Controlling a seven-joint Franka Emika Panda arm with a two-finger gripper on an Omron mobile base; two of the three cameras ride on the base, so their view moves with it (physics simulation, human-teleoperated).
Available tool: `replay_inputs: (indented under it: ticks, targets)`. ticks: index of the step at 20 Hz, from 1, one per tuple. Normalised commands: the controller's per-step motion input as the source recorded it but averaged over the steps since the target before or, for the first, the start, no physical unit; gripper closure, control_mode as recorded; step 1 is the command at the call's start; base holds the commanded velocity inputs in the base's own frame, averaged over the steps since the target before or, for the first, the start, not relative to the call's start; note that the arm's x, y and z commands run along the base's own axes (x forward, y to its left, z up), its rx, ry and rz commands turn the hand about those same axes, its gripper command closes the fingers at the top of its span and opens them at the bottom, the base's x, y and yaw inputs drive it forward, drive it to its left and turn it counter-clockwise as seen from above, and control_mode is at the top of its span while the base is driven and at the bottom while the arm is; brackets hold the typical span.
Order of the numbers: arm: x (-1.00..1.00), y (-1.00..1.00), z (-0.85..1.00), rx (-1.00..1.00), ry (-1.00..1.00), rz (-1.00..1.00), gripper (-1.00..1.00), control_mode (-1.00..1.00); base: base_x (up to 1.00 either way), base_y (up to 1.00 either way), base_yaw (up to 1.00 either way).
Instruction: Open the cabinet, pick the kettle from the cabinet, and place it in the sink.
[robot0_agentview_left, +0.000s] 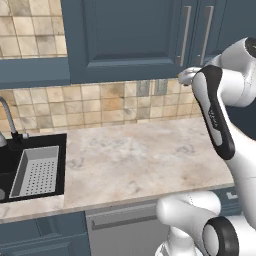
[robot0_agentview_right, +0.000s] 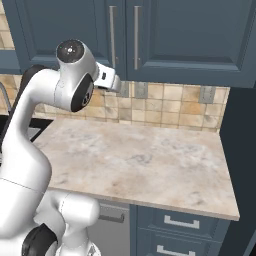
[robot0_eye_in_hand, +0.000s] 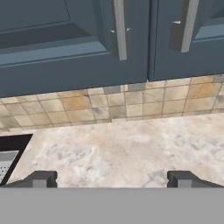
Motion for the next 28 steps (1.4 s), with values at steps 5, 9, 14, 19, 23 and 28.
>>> replay_inputs:
  ticks: [5, 9, 14, 19, 23, 28]
  targets:
    - [0.18, -0.03, 0.27, 0.0, -0.04, 0.0, -1.0, -1.0, 0.0, 0.0, 0.0]
    - [0.17, -0.04, 0.25, 0.0, -0.05, 0.0, -1.0, -1.0, 0.0, 0.0, 0.0]
    - [0.24, -0.03, 0.23, 0.0, -0.05, 0.0, -1.0, -1.0, 0.0, 0.0, 0.0]
    - [0.29, -0.01, 0.19, 0.0, -0.05, 0.0, -1.0, -1.0, 0.0, 0.0, 0.0]
    - [0.32, 0.0, 0.17, 0.0, -0.07, 0.0, -1.0, -1.0, 0.0, 0.0, 0.0]
    - [0.3, -0.02, 0.15, 0.0, -0.08, 0.0, -1.0, -1.0, 0.0, 0.0, 0.0]
